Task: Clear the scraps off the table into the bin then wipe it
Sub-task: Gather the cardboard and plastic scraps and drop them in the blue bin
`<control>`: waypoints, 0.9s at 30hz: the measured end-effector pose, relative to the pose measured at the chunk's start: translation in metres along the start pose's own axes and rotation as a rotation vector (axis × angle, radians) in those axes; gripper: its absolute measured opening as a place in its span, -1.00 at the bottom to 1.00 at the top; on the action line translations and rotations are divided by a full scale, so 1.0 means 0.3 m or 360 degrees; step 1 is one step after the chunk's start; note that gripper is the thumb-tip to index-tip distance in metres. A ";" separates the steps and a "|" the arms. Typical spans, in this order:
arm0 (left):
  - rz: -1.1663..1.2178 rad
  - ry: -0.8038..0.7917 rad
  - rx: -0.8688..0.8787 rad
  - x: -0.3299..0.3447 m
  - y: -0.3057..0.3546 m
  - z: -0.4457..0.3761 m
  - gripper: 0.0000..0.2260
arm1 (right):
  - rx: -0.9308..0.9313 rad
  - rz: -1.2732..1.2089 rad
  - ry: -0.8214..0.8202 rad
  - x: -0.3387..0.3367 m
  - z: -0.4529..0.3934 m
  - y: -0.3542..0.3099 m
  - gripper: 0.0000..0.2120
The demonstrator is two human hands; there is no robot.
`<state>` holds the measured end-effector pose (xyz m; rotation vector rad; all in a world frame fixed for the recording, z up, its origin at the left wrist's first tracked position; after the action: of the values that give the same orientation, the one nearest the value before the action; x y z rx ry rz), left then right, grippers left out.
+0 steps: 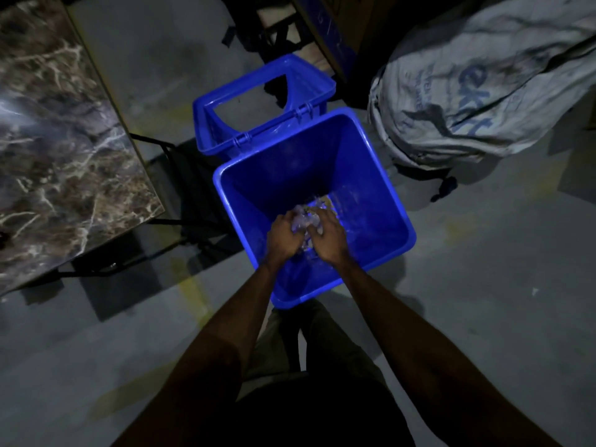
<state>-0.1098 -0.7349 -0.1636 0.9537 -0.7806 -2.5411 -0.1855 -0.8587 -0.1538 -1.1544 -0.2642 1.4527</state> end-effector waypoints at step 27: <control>0.0161 0.0483 0.0077 -0.645 -0.691 0.773 -0.44 | -0.1106 0.1069 -0.0374 0.723 0.641 -0.666 -0.45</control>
<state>-0.1468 -0.3913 -0.0423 1.2445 -0.7786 -2.2294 -0.1635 -0.5336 -0.0207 -1.7319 -0.6208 2.1883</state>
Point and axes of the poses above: each hand's wrist, its own z-axis away from the middle knuckle, its own x-axis out of the palm, y = z × x, the point moved 7 cm from there along -z, towards the middle knuckle, and after that the axes turned 1 degree about -y, right-handed, at the moved point
